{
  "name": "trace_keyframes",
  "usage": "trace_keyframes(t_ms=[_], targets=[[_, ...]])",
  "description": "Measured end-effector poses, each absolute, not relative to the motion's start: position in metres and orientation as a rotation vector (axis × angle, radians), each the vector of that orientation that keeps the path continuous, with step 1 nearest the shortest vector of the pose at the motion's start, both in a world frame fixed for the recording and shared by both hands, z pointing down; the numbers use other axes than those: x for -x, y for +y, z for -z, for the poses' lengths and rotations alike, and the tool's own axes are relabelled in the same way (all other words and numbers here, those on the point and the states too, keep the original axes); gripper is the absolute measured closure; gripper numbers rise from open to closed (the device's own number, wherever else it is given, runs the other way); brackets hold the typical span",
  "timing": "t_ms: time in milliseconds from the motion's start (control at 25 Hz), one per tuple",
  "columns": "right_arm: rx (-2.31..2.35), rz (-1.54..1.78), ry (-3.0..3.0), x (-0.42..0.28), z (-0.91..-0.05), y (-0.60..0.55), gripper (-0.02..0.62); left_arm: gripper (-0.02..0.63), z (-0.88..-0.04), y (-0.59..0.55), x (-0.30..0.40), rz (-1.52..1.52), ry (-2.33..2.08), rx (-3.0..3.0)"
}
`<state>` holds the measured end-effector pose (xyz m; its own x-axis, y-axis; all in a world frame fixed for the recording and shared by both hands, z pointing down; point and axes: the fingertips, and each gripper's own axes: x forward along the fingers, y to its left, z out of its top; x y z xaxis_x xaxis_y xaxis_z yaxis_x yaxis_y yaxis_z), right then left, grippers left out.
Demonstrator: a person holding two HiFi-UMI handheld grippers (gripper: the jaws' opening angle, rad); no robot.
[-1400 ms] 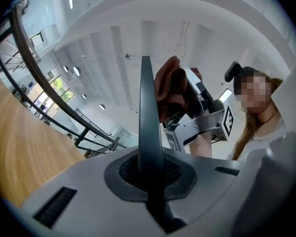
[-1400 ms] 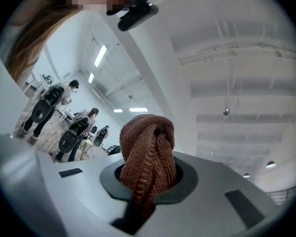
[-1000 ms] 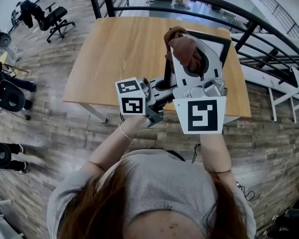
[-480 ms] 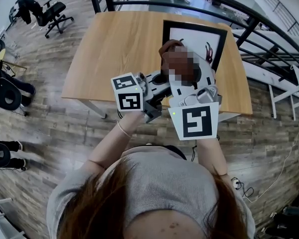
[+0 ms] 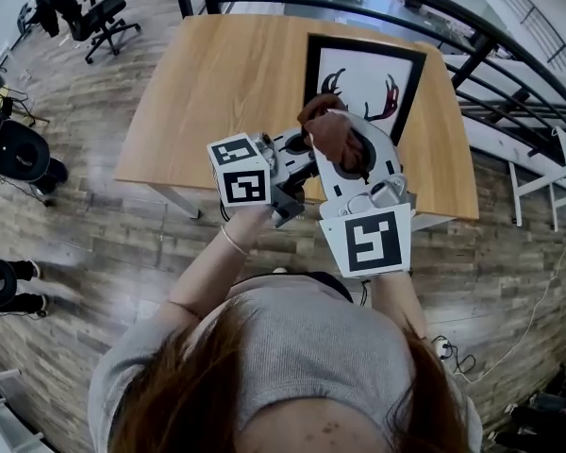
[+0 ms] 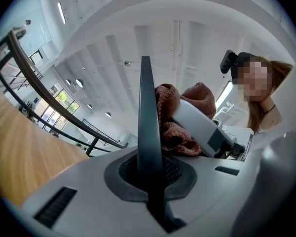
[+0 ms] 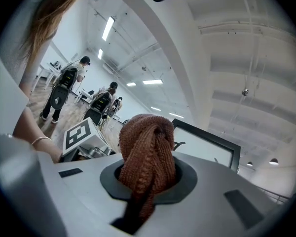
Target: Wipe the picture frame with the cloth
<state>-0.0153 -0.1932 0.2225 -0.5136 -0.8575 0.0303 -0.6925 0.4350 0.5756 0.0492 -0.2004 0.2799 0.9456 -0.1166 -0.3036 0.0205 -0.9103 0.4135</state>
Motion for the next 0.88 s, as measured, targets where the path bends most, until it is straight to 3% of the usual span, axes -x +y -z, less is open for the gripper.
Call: trace_keyframes(t_ms=[880], targets=[[-1.379, 0.420, -2.527, 0.006, -0.259, -0.178, 0.549, 0.589, -0.275, -0.235, -0.044, 0.554, -0.075, -2.595]])
